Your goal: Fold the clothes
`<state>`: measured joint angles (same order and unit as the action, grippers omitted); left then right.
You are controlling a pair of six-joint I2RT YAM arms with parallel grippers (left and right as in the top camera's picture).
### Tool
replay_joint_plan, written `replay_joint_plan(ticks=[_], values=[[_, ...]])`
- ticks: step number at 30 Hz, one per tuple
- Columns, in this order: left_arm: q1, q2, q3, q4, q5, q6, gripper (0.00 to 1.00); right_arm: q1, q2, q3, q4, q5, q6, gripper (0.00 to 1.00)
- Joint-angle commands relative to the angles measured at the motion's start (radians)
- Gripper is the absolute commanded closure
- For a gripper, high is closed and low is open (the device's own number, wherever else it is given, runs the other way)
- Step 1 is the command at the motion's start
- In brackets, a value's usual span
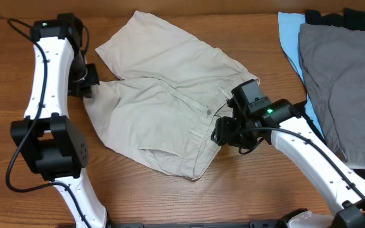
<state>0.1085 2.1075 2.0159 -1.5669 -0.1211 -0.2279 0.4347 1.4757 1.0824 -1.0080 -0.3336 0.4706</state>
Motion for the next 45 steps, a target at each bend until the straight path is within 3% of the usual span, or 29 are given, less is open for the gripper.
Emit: replay_joint_plan(ticks=[1, 5, 12, 19, 30, 33, 41, 45], values=[[0.029, -0.074, 0.023, -0.027, -0.036, 0.019, 0.96, 0.005, -0.076, 0.041, -0.032, -0.035, 0.007, 0.40], [0.047, -0.200, 0.023, -0.042, -0.037, 0.010, 0.96, 0.019, -0.155, 0.041, -0.080, -0.035, 0.028, 0.39], [0.076, -0.408, 0.023, -0.033, -0.047, -0.004, 0.96, 0.191, -0.150, 0.016, -0.076, -0.011, 0.040, 0.27], [0.088, -0.426, -0.011, -0.036, -0.047, -0.003, 0.96, 0.320, -0.003, -0.034, -0.016, 0.026, 0.049, 0.24], [0.086, -0.424, -0.238, 0.126, 0.004, -0.004, 0.96, 0.423, 0.238, -0.038, 0.101, -0.095, -0.011, 0.23], [0.081, -0.424, -0.288, 0.163, 0.010, -0.003, 0.96, 0.441, 0.281, -0.038, 0.134, -0.146, -0.052, 0.26], [0.079, -0.424, -0.351, 0.203, 0.023, -0.004, 0.96, 0.452, 0.301, -0.034, 0.167, -0.156, -0.079, 0.53], [0.076, -0.424, -0.352, 0.216, 0.037, -0.004, 0.96, 0.452, 0.300, -0.032, 0.173, -0.146, -0.079, 0.55]])
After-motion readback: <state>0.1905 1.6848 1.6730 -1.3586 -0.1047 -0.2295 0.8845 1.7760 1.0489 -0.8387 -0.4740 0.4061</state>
